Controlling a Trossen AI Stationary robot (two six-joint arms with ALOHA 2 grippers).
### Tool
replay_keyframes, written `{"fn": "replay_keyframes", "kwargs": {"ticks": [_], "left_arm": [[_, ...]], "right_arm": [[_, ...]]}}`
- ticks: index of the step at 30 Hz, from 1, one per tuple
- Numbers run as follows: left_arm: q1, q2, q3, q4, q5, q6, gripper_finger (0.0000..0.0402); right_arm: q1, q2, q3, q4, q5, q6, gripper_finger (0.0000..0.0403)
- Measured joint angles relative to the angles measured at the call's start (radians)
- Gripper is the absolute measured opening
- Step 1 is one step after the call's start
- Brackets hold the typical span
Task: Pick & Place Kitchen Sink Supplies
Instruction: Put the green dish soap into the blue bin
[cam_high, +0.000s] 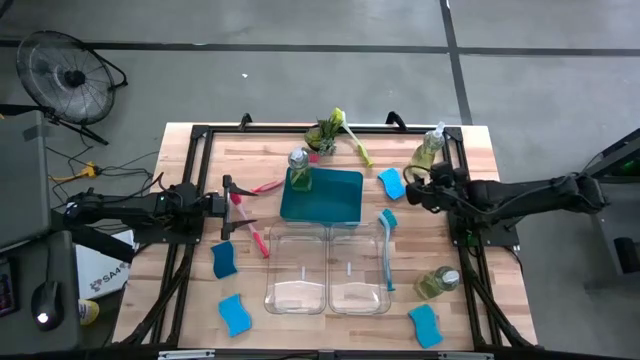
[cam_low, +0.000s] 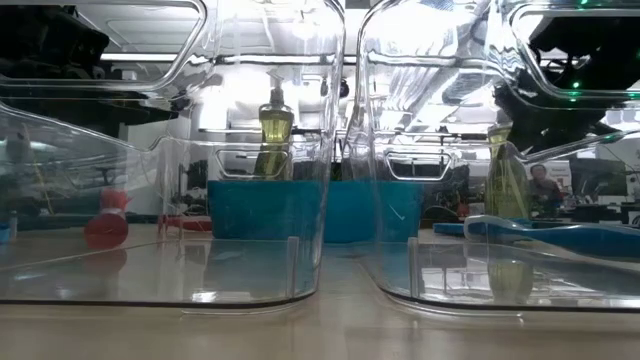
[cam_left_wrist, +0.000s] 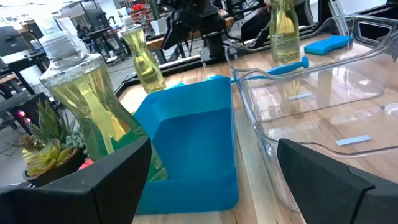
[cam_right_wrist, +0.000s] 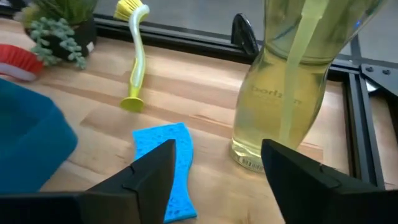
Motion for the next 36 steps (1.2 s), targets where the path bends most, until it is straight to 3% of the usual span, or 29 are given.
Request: {"fn": "replay_keyframes", "kwargs": {"ticks": [13,18,30,36], "left_arm": [[0.0,0.0,0.0,0.0,0.0,0.0,0.0344],[0.0,0.0,0.0,0.0,0.0,0.0,0.0344],[0.0,0.0,0.0,-0.001,0.0,0.0,0.0344],[0.0,0.0,0.0,-0.001,0.0,0.0,0.0344]], "right_arm": [[-0.007,0.089,0.0,0.084,0.173,-0.005,0.0339],[-0.013,0.12,0.0,0.095,0.225,-0.005,0.0344],[-0.118,0.172,0.0,0.156,0.239,-0.006,0.0344],[-0.186,0.21,0.0,0.263,0.238,-0.089,0.0344]]}}
